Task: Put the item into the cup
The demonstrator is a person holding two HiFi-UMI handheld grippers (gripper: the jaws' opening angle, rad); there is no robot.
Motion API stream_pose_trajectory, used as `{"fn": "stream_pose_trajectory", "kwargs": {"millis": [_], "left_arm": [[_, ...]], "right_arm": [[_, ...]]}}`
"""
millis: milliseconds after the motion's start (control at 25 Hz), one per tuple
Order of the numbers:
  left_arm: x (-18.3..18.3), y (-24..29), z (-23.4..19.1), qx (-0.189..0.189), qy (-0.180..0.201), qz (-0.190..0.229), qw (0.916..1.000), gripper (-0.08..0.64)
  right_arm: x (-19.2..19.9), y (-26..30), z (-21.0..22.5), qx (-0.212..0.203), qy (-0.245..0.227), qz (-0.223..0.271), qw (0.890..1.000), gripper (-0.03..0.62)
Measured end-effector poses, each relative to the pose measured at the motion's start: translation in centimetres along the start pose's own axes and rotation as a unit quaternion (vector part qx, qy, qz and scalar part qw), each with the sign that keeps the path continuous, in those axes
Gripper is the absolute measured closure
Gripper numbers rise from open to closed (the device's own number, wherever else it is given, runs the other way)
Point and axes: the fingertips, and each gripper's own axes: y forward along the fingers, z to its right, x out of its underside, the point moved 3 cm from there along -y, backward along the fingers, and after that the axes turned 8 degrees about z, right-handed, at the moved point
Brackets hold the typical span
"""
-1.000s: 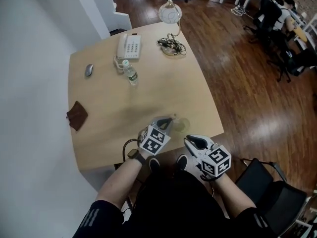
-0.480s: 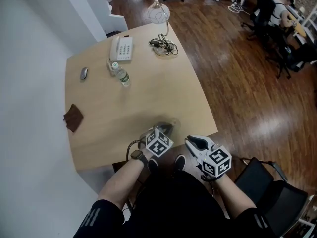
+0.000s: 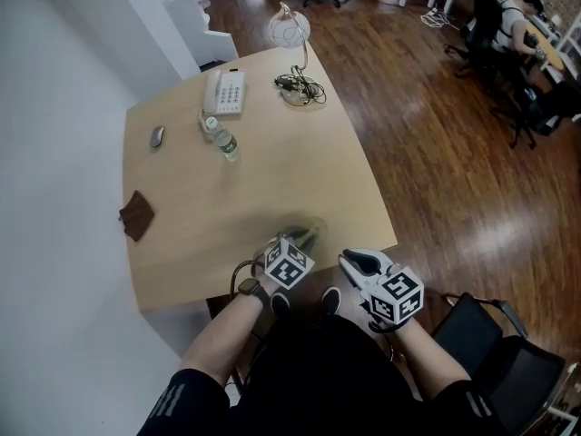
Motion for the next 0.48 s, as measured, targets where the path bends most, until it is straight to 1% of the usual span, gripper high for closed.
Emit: {"fn": "stream_pose_trajectory", "kwargs": {"millis": [160, 360, 480], "left_arm": [[0.01, -0.28, -0.28, -0.01, -0.004, 0.002, 0.9999, 0.48], [0.07, -0.53, -0.46, -0.013, -0.008, 0.004, 0.9999, 0.48], [-0.34, -0.68, -0.53, -0.014, -0.013, 0.013, 0.9997, 0.48]], "right_arm": [[0.17, 0.07, -0.17, -0.006, 0.0, -0.001, 1.0, 0.529], [0.13, 0.2, -0.28, -0.009, -0.004, 0.0, 1.0, 0.529], [-0.17, 0.24, -0.11, -0.011, -0.005, 0.002, 1.0, 0.529]]}}
